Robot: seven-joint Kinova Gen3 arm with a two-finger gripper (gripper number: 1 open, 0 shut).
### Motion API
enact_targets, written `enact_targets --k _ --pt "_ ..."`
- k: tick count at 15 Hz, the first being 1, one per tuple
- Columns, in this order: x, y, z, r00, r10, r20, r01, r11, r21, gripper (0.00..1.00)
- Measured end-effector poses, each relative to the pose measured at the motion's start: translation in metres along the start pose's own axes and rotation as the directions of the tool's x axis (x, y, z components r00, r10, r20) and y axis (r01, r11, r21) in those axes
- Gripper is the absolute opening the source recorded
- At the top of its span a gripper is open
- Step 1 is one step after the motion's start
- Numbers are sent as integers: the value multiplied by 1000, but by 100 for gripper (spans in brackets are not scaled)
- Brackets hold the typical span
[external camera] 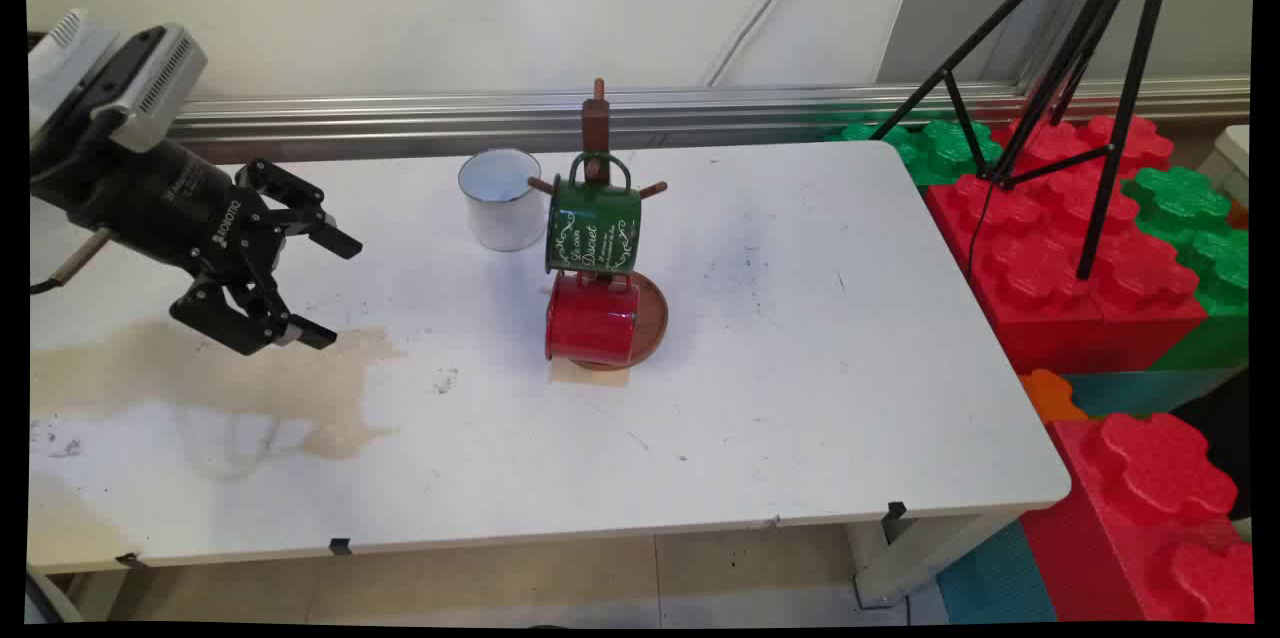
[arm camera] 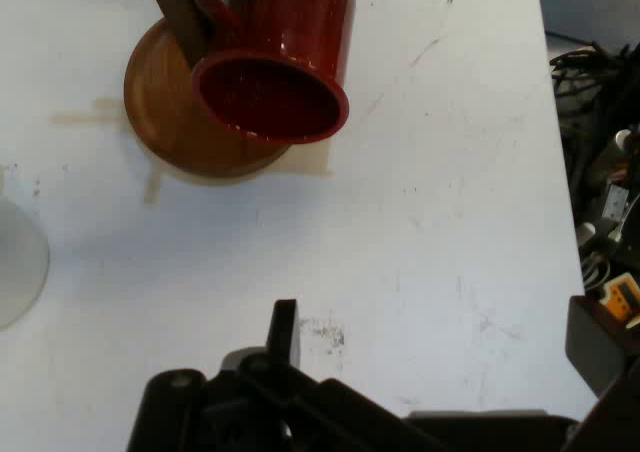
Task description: Pick up the green mug from the rack
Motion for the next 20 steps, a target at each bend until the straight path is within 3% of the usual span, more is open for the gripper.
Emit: enact_targets --k 10,20 --pt "31 1 1 996 -12 -88 12 1000 -2 100" --pt "65 6 18 977 -95 -190 95 995 -10 100"
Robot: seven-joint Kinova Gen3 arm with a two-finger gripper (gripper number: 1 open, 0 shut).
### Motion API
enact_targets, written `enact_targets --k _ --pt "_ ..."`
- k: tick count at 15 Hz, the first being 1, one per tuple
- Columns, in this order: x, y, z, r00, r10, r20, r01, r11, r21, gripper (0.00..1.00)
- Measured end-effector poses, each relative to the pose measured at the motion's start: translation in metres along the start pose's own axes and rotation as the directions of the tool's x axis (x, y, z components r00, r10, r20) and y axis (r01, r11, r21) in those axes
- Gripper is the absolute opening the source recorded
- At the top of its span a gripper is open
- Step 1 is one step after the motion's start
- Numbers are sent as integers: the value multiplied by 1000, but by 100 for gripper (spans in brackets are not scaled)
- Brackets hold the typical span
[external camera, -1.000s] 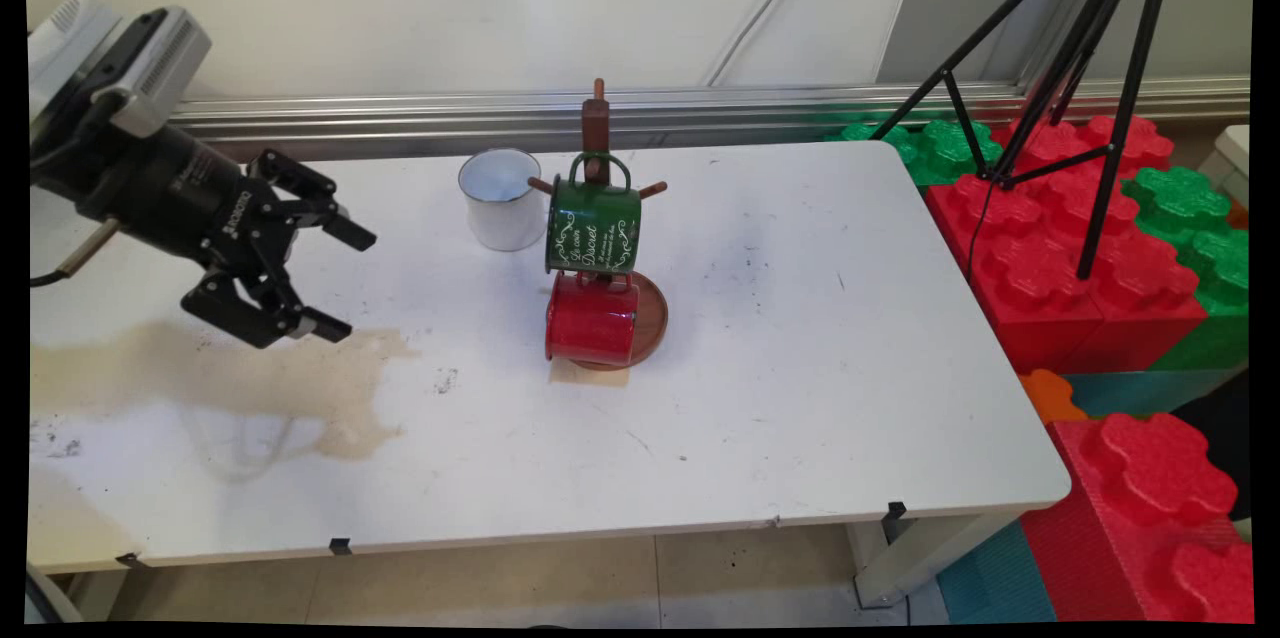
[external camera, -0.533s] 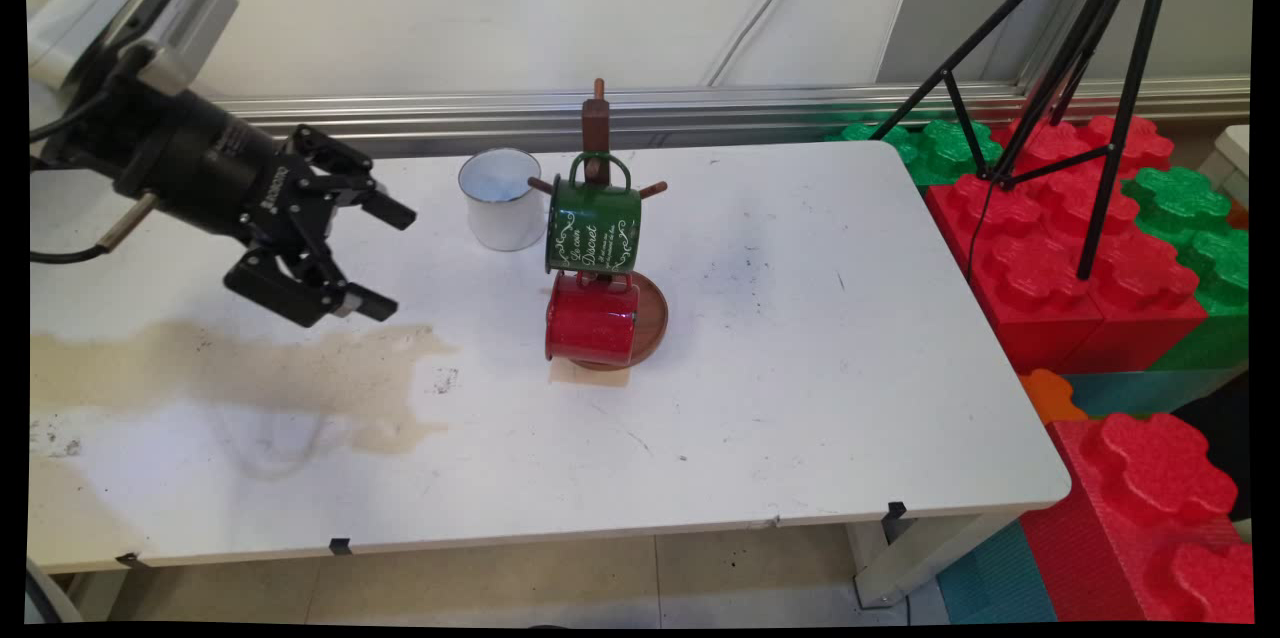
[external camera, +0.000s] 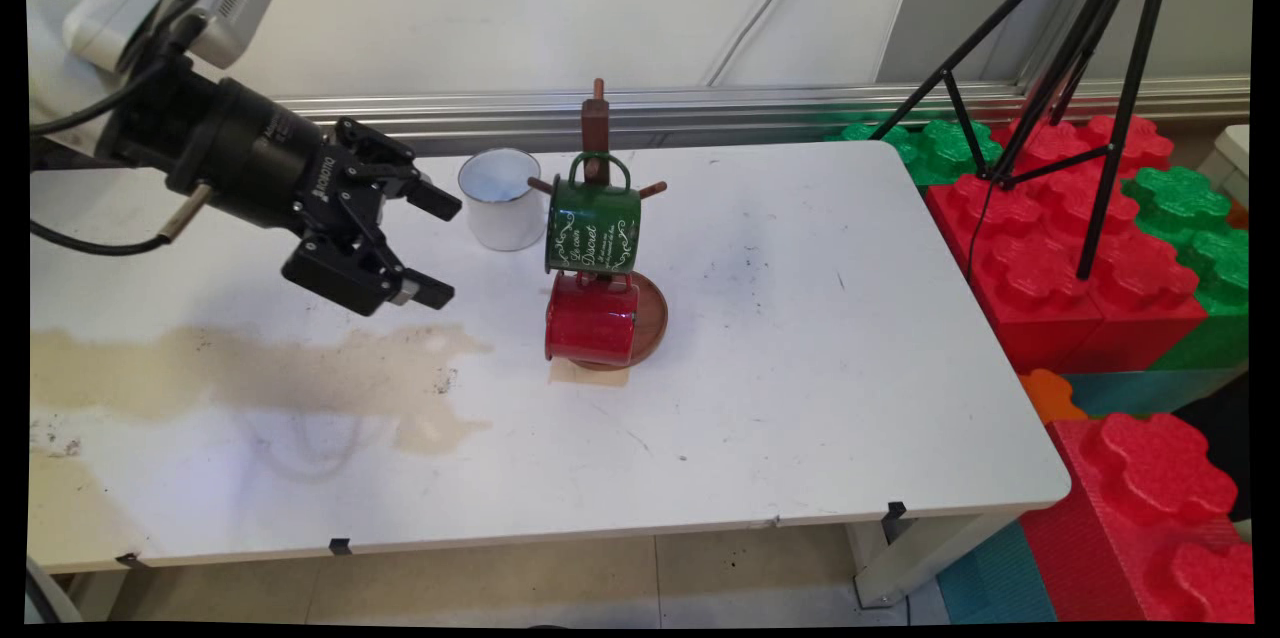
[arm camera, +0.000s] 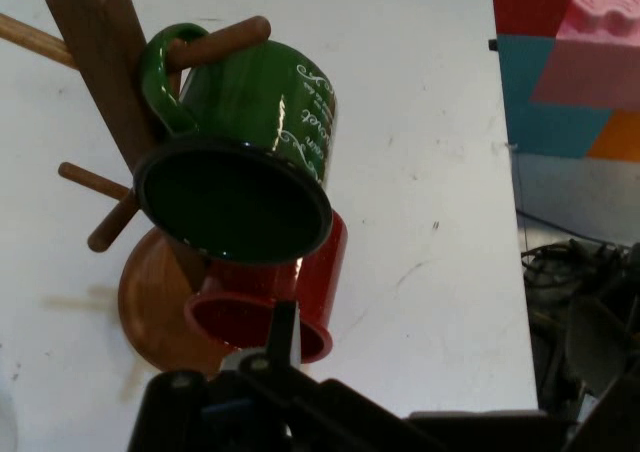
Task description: Pick up the green mug from the rack
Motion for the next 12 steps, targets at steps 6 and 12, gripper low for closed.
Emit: enact_targets --k 6,12 --pt "-1 8 16 997 -68 -24 68 997 22 100" --pt "-3 10 43 986 -156 -58 159 986 49 100"
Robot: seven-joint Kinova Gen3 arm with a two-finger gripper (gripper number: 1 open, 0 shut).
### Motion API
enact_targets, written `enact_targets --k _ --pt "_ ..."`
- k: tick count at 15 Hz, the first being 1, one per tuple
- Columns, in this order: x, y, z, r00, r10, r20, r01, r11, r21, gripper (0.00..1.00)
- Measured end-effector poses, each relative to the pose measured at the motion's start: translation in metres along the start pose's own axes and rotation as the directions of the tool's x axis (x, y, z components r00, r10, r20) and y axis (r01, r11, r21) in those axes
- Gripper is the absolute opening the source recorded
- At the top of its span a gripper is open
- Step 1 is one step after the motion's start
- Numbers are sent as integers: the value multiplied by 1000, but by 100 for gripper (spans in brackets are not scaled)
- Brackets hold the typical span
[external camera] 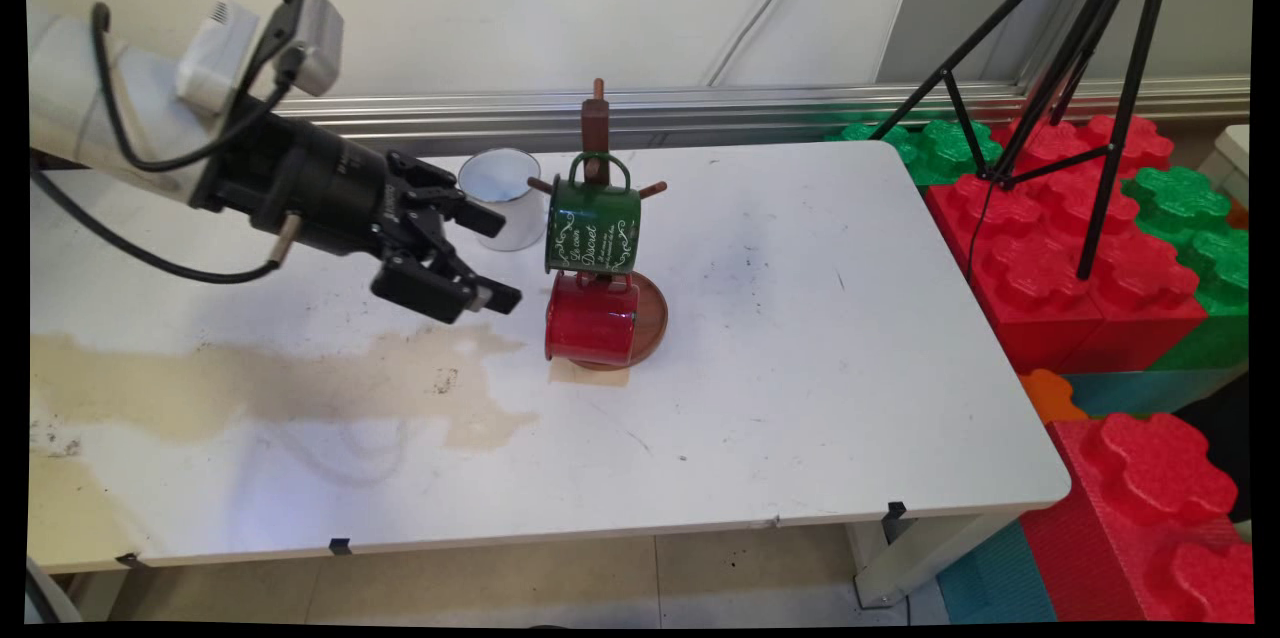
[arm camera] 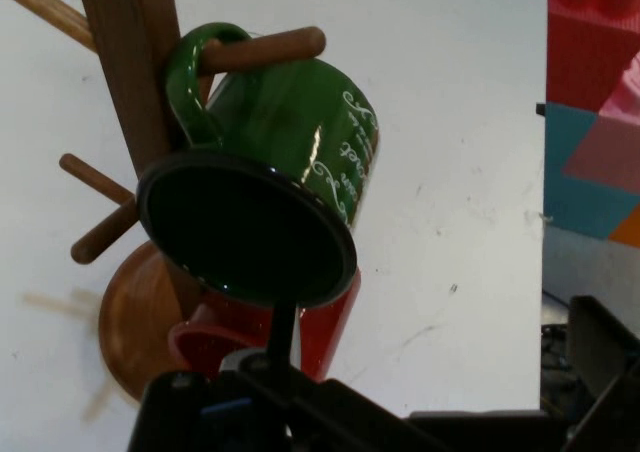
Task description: Pick up the green mug from the rack
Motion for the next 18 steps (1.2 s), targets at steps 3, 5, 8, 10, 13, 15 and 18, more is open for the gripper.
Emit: enact_targets --k 3,5,8,10,13,15,18 --pt "-2 0 10 1000 -23 -12 23 1000 11 100" --pt "-3 -1 19 999 -36 -24 37 999 19 100" --pt "-2 -1 31 997 -55 -45 56 998 23 100" --pt "-2 -2 39 996 -68 -61 70 997 27 100" --pt "-1 -2 53 992 -91 -86 94 995 28 100" --pt "0 -2 59 990 -102 -94 105 994 30 100" --pt "-1 -2 67 988 -114 -102 118 993 31 100"
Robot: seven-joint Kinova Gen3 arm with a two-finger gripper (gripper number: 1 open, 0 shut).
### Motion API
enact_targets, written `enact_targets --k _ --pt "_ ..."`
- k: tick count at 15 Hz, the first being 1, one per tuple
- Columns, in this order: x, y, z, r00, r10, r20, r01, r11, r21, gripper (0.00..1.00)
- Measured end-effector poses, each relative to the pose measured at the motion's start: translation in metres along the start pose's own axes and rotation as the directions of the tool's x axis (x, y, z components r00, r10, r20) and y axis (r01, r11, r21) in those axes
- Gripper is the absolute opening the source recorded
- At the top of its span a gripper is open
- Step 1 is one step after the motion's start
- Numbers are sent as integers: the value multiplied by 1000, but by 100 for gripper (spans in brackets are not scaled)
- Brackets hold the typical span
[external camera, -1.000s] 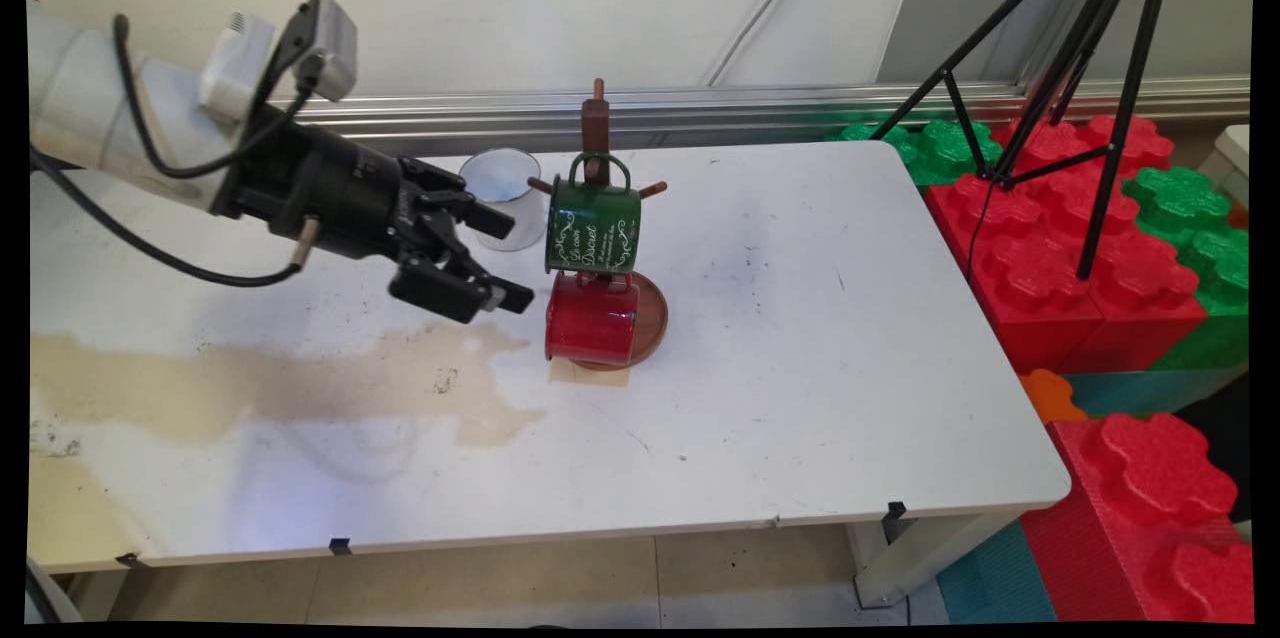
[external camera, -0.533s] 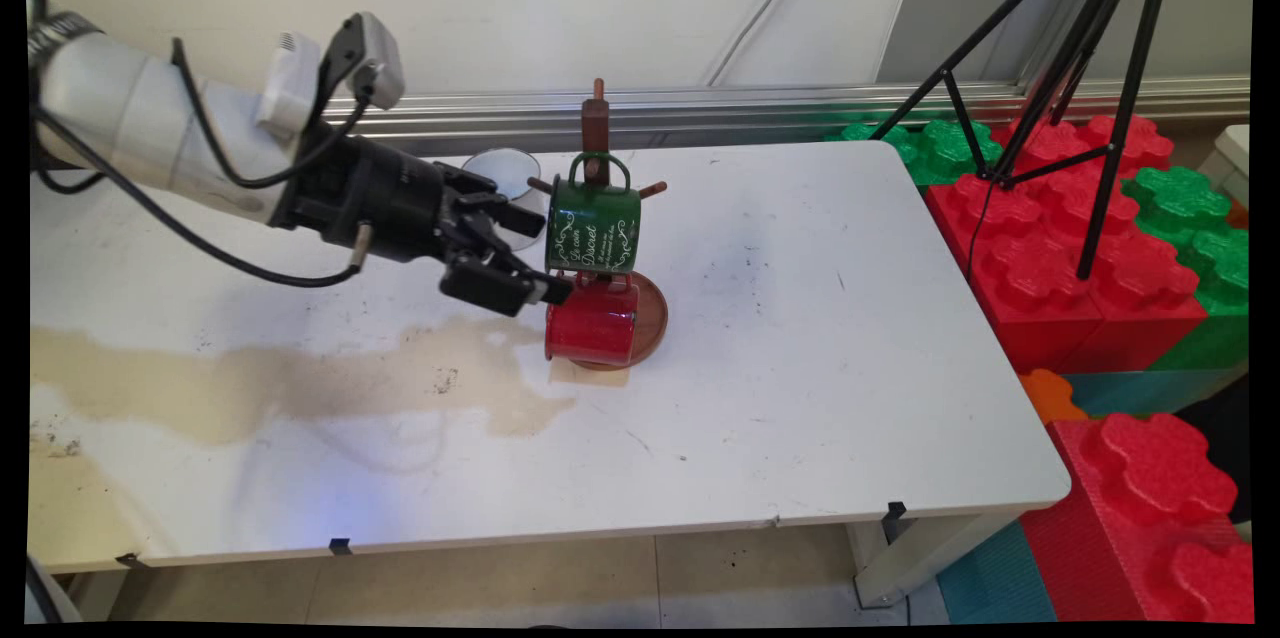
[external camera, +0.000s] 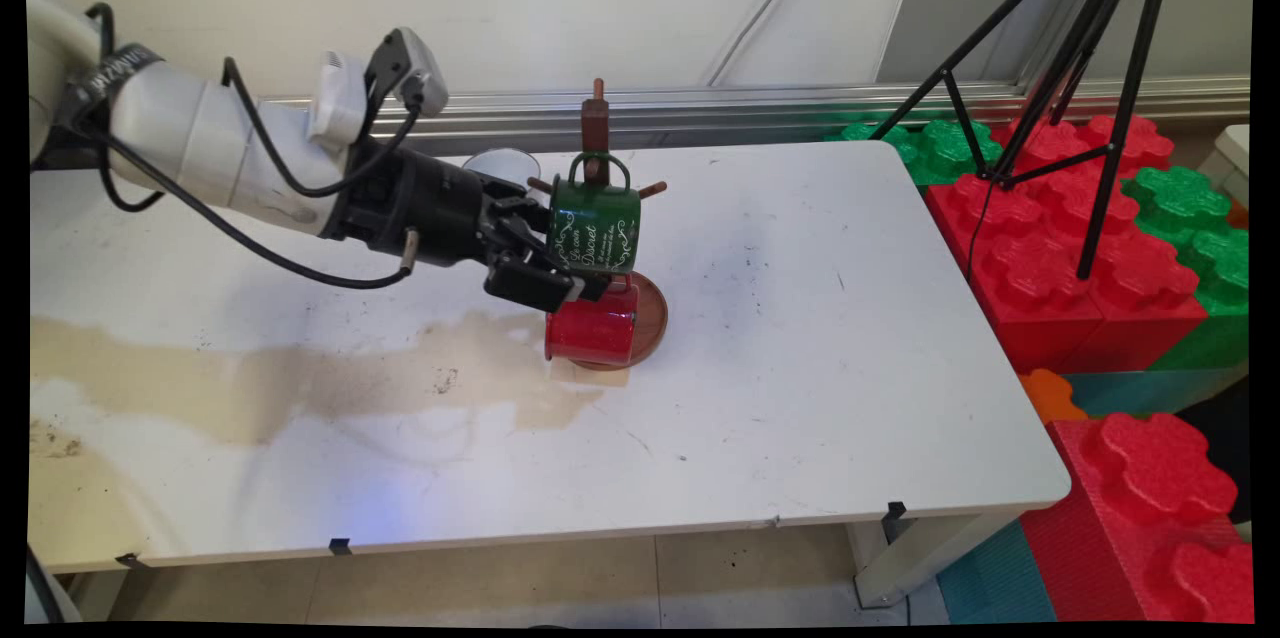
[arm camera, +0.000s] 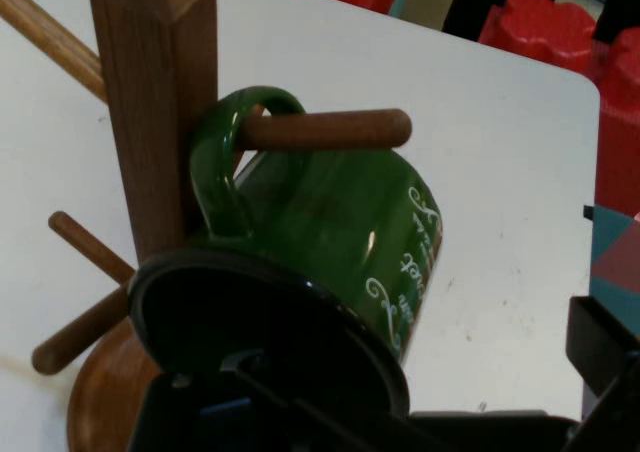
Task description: Pick up the green mug from the rack
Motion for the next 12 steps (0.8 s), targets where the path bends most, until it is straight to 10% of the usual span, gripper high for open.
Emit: enact_targets --k 7,8,12 --pt "-1 2 12 999 -31 -22 31 1000 -4 100" --pt "-1 2 13 999 -35 -26 35 999 -3 0" --pt "-1 2 14 999 -39 -32 39 999 -1 0"
